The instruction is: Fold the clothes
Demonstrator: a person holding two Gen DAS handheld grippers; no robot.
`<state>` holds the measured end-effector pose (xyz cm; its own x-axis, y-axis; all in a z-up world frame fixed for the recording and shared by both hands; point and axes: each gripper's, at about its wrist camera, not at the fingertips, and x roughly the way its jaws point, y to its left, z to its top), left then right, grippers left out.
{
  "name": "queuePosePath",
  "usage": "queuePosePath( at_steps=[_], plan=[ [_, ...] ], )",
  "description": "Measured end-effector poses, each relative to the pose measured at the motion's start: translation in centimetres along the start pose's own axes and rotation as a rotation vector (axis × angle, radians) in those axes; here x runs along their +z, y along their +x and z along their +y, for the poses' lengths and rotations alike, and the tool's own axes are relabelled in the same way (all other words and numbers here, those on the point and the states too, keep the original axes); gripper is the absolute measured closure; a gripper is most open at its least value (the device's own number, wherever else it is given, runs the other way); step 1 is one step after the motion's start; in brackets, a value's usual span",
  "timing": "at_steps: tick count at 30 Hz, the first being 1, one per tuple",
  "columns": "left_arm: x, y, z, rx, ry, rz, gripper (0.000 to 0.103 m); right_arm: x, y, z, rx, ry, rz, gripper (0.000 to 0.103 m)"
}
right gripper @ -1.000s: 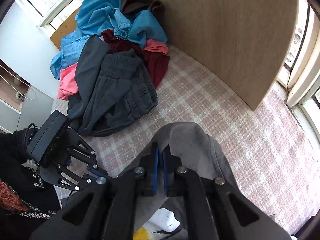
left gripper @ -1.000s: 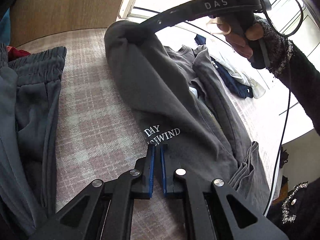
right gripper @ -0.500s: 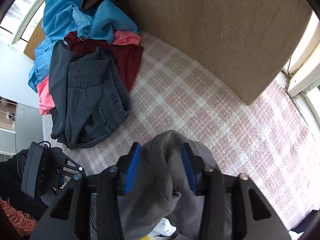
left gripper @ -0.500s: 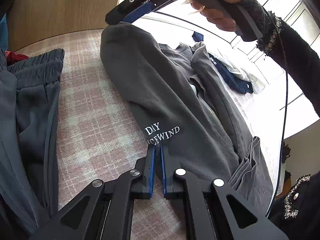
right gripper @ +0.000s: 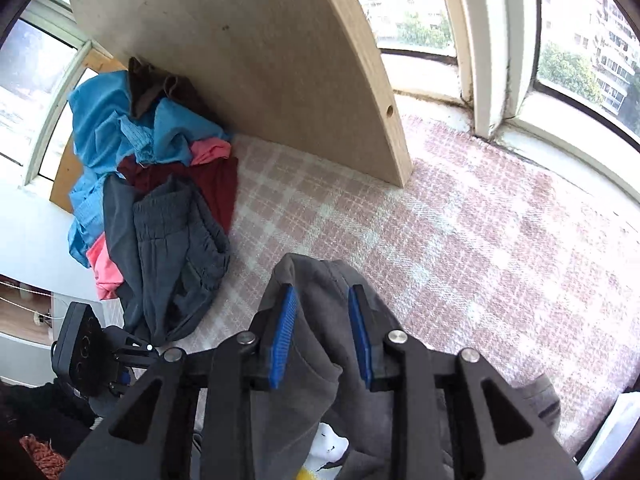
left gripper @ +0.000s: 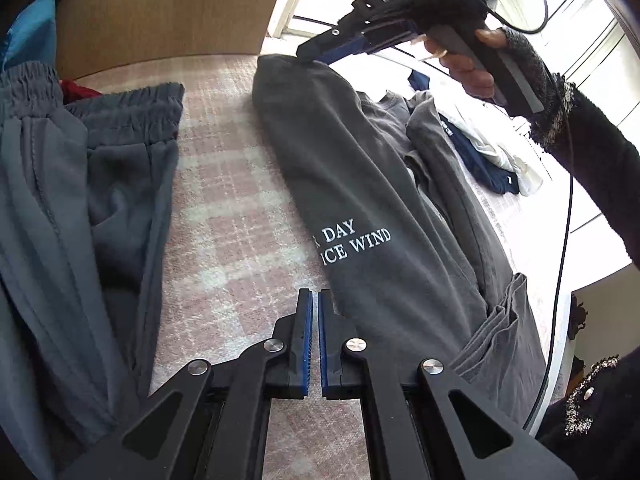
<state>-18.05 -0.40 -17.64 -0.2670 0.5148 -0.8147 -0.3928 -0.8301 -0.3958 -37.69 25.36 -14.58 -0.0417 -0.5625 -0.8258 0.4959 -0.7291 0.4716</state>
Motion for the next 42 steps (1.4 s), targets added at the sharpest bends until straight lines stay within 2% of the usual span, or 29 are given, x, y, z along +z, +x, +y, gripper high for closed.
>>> queuePosePath(
  at_steps=[4,7,10,12,14,17,18,21,24,26,28,30,31,32,37,38,40,41,42],
  plan=[
    [3.6,-2.2,-0.2,0.026,0.082,-0.089,0.102,-2.6,-2.4,0.2,0.004,-0.007,-0.048,0.076],
    [7.9,-0.7,-0.8,-0.032,0.144,-0.114,0.102,-4.1,-3.8,0.0,-0.081,-0.006,-0.089,0.076],
    [11.9,2.8,-1.1,-0.047,0.199,-0.103,0.101,-6.2,-6.7,-1.5,-0.148,0.036,-0.170,0.076],
    [13.3,5.8,-0.7,0.007,0.214,-0.078,0.095,-8.2,-8.4,-2.9,-0.219,0.081,-0.209,0.076],
    [14.0,8.5,0.1,0.089,0.234,-0.054,0.099,-10.6,-9.1,-3.9,-0.245,0.107,-0.231,0.076],
    [15.0,8.8,0.5,0.126,0.198,-0.027,0.103,-13.4,-8.9,-5.0,-0.227,0.141,-0.235,0.076],
    [15.0,8.2,-0.2,0.111,0.210,-0.049,0.103,-13.9,-8.0,-5.2,-0.215,0.140,-0.221,0.076],
    [15.0,7.2,-2.8,0.063,0.285,-0.086,0.097,-13.6,-4.6,-5.0,-0.190,0.124,-0.182,0.076],
    [14.9,9.3,-4.1,0.071,0.306,-0.045,0.095,-12.8,-2.1,-4.6,-0.204,0.086,-0.145,0.074],
    [15.0,10.2,-4.4,0.040,0.271,-0.016,0.098,-12.4,-2.9,-4.4,-0.195,0.069,-0.162,0.074],
    [14.6,10.3,-5.9,0.027,0.308,-0.011,0.098,-12.6,-5.3,-5.0,-0.179,0.093,-0.239,0.075],
    [14.1,10.0,-7.3,0.014,0.359,-0.012,0.097,-12.9,-7.4,-5.6,-0.174,0.106,-0.315,0.080],
    [13.9,9.9,-8.0,0.007,0.384,-0.013,0.092,-13.0,-7.6,-5.8,-0.195,0.098,-0.325,0.090],
    [13.8,9.6,-8.1,0.011,0.389,-0.022,0.092,-12.8,-7.3,-6.0,-0.225,0.089,-0.308,0.095],
    [13.9,9.0,-4.2,0.082,0.283,-0.028,0.093,-11.5,-2.3,-7.0,-0.305,0.048,-0.198,0.096],
    [14.0,9.1,-3.1,0.092,0.255,-0.024,0.093,-11.4,-1.9,-7.1,-0.318,0.034,-0.209,0.098],
    [14.3,10.1,-1.6,0.156,0.254,-0.006,0.093,-10.9,-2.0,-7.2,-0.322,0.037,-0.214,0.098],
    [14.4,10.6,-0.8,0.189,0.254,0.003,0.093,-10.7,-2.6,-7.2,-0.302,0.054,-0.226,0.098],
    [14.8,10.7,-0.2,0.185,0.237,-0.002,0.094,-10.7,-3.4,-7.2,-0.278,0.069,-0.251,0.096]
  ],
)
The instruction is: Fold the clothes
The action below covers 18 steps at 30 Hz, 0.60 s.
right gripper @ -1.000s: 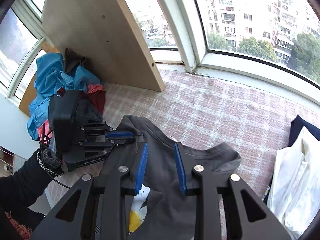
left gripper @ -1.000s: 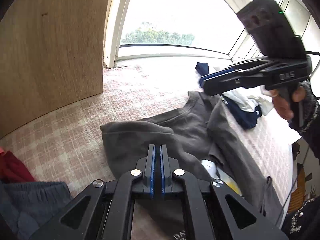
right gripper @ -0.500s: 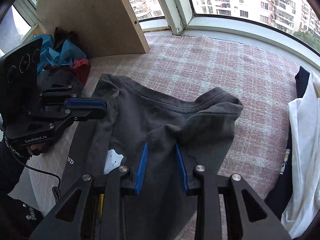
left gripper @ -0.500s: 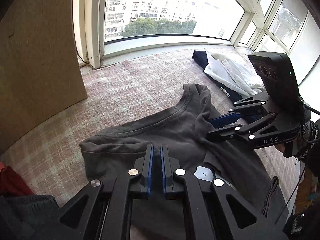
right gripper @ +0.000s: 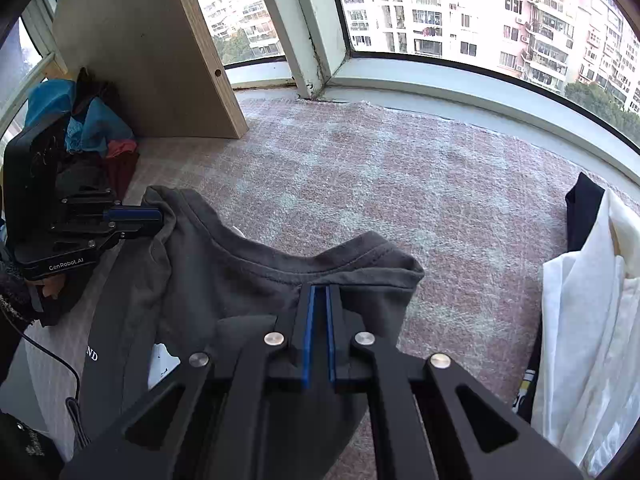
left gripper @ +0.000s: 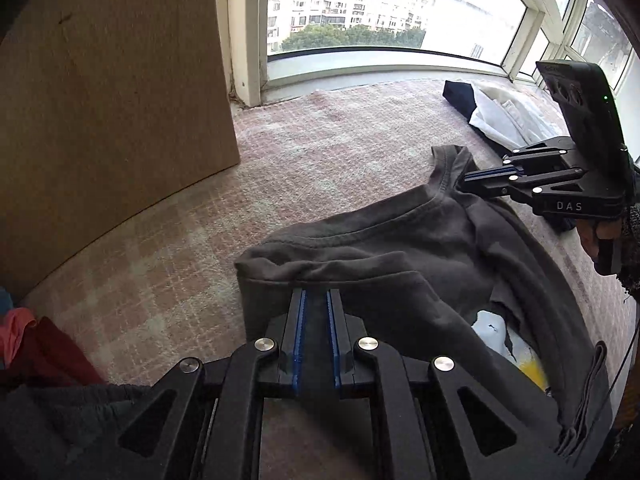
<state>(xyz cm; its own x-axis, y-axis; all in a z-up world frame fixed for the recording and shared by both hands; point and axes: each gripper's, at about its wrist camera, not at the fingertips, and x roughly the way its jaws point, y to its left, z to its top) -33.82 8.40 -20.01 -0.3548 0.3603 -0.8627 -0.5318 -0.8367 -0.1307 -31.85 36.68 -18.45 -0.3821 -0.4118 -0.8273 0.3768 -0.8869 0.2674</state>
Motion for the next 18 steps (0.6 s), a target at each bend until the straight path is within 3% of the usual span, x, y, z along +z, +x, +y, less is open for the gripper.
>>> queuePosePath(
  at_steps=[2,4,7,11,15,18],
  plan=[
    [0.6,-0.2,1.4,-0.001,-0.047,-0.009,0.094,0.3,-2.0,-0.3,0.010,0.028,-0.056,0.090],
    [0.7,-1.6,2.2,0.008,-0.059,-0.048,0.094,0.1,-3.0,-1.1,-0.029,0.032,-0.070,0.057],
    [0.5,-3.2,3.4,-0.007,-0.060,-0.077,0.078,-0.3,-3.2,-2.3,-0.069,0.040,-0.045,0.055],
    [0.6,-2.5,4.0,-0.027,-0.057,-0.029,0.072,-0.3,-1.2,-2.8,-0.065,0.020,0.015,0.055],
    [1.0,0.3,3.4,-0.018,-0.017,0.037,0.071,-0.3,0.4,-1.6,-0.097,-0.087,-0.003,0.053],
    [1.5,0.9,2.8,-0.014,0.018,0.029,0.070,-0.6,0.9,-0.6,-0.128,-0.171,-0.020,0.052]
  ],
)
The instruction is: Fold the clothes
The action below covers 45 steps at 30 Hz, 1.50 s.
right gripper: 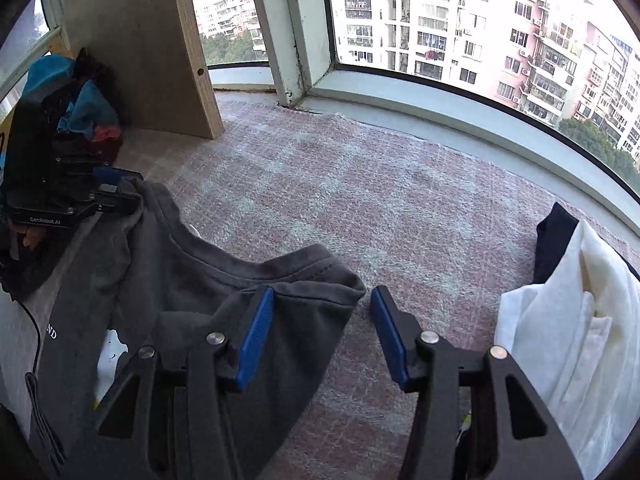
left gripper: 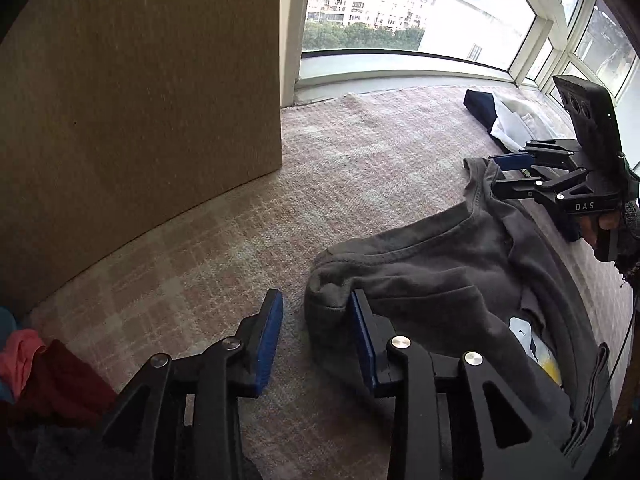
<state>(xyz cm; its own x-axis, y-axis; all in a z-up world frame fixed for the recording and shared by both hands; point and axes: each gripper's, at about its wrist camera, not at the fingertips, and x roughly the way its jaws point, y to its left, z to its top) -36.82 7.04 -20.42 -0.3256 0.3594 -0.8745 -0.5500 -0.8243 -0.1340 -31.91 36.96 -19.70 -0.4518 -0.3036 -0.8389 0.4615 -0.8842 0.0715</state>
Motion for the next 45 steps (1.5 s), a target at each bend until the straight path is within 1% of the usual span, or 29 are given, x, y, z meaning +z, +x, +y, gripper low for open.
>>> queuePosePath(
  at_steps=[2,3,4,5,6,7,8,10,13,15,17,19,24,27,30,32,35,38,41,45],
  plan=[
    [0.2,0.1,-0.3,0.008,0.024,-0.002,0.070,0.0,-0.1,0.0,0.009,-0.004,-0.003,0.058],
    [0.2,0.1,-0.5,0.012,0.037,-0.004,0.071,0.0,-0.2,-0.2,0.029,0.012,-0.002,0.068],
    [0.3,0.1,-0.6,-0.006,0.048,-0.004,0.079,0.1,-0.2,-0.5,0.050,0.033,0.001,0.079],
    [0.4,0.0,-0.7,-0.026,0.058,-0.004,0.091,0.2,-0.2,-0.7,0.072,0.054,0.004,0.083],
    [0.4,-0.1,-0.9,-0.025,0.068,-0.010,0.091,0.3,-0.3,-1.0,0.096,0.080,0.009,0.087],
    [0.4,-0.1,-1.0,-0.030,0.074,-0.012,0.094,0.4,-0.4,-1.4,0.122,0.109,0.014,0.092],
    [0.5,-0.2,-1.0,-0.036,0.080,-0.013,0.097,0.5,-0.7,-1.6,0.149,0.137,0.009,0.092],
    [0.7,-0.5,-0.4,-0.080,0.037,-0.019,0.098,0.8,-1.6,-2.1,0.205,0.193,-0.012,0.093],
    [0.9,-2.6,0.7,-0.188,-0.053,-0.059,0.098,1.4,-4.2,-2.3,0.278,0.253,-0.060,0.093],
    [0.9,-4.8,1.0,-0.252,-0.088,-0.101,0.098,1.7,-6.5,-2.0,0.300,0.279,-0.083,0.093],
    [0.8,-7.4,0.6,-0.283,-0.087,-0.136,0.098,1.7,-9.2,-1.4,0.328,0.290,-0.115,0.093],
    [0.4,-10.0,-0.2,-0.289,-0.070,-0.158,0.098,1.6,-12.1,-0.5,0.354,0.291,-0.150,0.093],
    [-2.0,-16.5,-3.0,-0.330,-0.026,-0.201,0.098,-0.2,-19.8,3.0,0.361,0.247,-0.204,0.093],
    [-4.0,-20.3,-5.3,-0.346,0.010,-0.216,0.098,-2.3,-24.3,5.7,0.358,0.222,-0.225,0.093],
    [-6.5,-23.6,-7.8,-0.337,0.048,-0.226,0.098,-5.2,-28.3,8.2,0.335,0.203,-0.248,0.094],
    [-8.5,-25.7,-9.6,-0.329,0.078,-0.234,0.098,-7.6,-30.3,9.5,0.329,0.214,-0.262,0.095],
    [-12.0,-27.6,-12.2,-0.341,0.095,-0.236,0.098,-11.7,-32.0,11.5,0.327,0.245,-0.260,0.095],
    [-15.6,-28.3,-14.7,-0.369,0.112,-0.222,0.098,-16.4,-32.5,13.2,0.313,0.287,-0.231,0.095],
    [-19.2,-27.1,-16.7,-0.414,0.101,-0.182,0.098,-20.8,-31.1,14.8,0.311,0.334,-0.172,0.095],
    [-23.9,-23.0,-18.5,-0.439,0.062,-0.075,0.098,-25.9,-27.0,16.4,0.292,0.381,-0.049,0.095]
  ],
)
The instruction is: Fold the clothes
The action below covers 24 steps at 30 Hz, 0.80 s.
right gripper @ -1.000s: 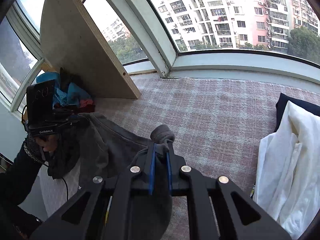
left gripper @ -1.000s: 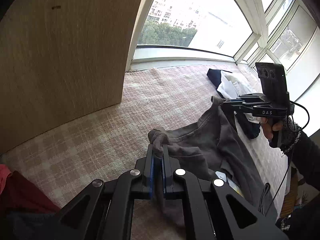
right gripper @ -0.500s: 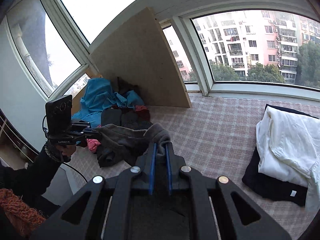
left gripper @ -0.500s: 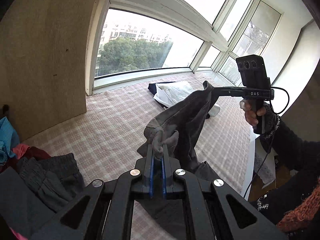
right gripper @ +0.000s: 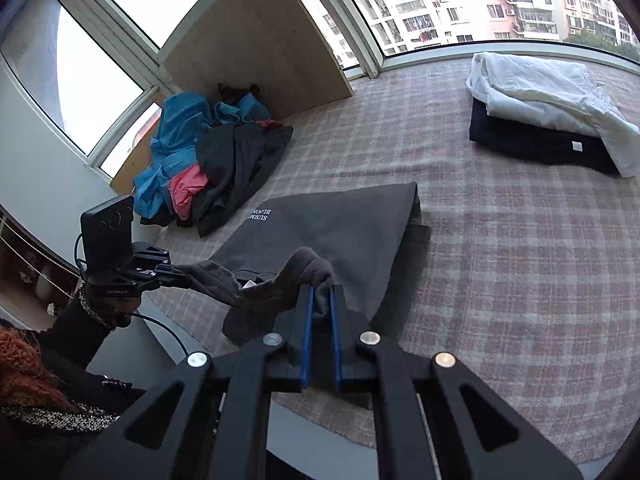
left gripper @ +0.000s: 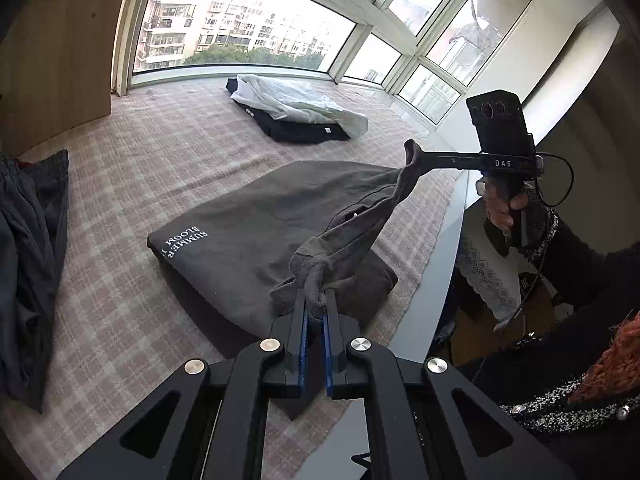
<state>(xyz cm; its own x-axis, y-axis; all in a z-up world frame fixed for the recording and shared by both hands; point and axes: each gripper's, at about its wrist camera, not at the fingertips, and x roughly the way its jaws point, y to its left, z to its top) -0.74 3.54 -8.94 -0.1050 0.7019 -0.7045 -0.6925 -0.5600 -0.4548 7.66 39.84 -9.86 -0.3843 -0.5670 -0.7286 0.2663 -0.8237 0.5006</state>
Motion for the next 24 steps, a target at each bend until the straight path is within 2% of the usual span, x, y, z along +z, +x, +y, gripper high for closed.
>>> queuePosePath(
  at_steps=[3,5,10,14,18,20,22,24],
  plan=[
    [-3.0,2.9,0.4,-0.003,-0.040,0.068,0.098,-2.9,2.6,-0.9,-0.023,0.024,0.067,0.095],
    [-4.4,4.1,0.8,0.005,-0.056,0.099,0.098,-4.0,3.4,-1.3,-0.018,0.046,0.082,0.095],
    [-6.0,4.8,0.9,0.009,-0.067,0.108,0.098,-4.7,2.9,-1.7,0.017,0.079,0.069,0.095],
    [-5.7,4.4,0.3,0.020,-0.044,0.097,0.098,-4.5,2.2,-0.8,0.009,0.031,0.067,0.095],
    [-6.1,4.6,0.0,0.012,-0.020,0.115,0.093,-6.0,4.2,-1.3,-0.079,-0.009,0.208,0.093],
    [-7.0,5.3,0.0,0.017,-0.029,0.186,0.091,-6.7,4.2,-1.9,-0.103,-0.001,0.294,0.093],
    [-8.1,5.0,-0.5,0.029,-0.008,0.254,0.091,-6.4,2.6,-1.6,-0.109,-0.014,0.276,0.093],
    [-8.1,3.6,-1.1,0.040,-0.001,0.264,0.091,-5.5,0.9,-1.0,-0.103,-0.037,0.227,0.093]
  ],
)
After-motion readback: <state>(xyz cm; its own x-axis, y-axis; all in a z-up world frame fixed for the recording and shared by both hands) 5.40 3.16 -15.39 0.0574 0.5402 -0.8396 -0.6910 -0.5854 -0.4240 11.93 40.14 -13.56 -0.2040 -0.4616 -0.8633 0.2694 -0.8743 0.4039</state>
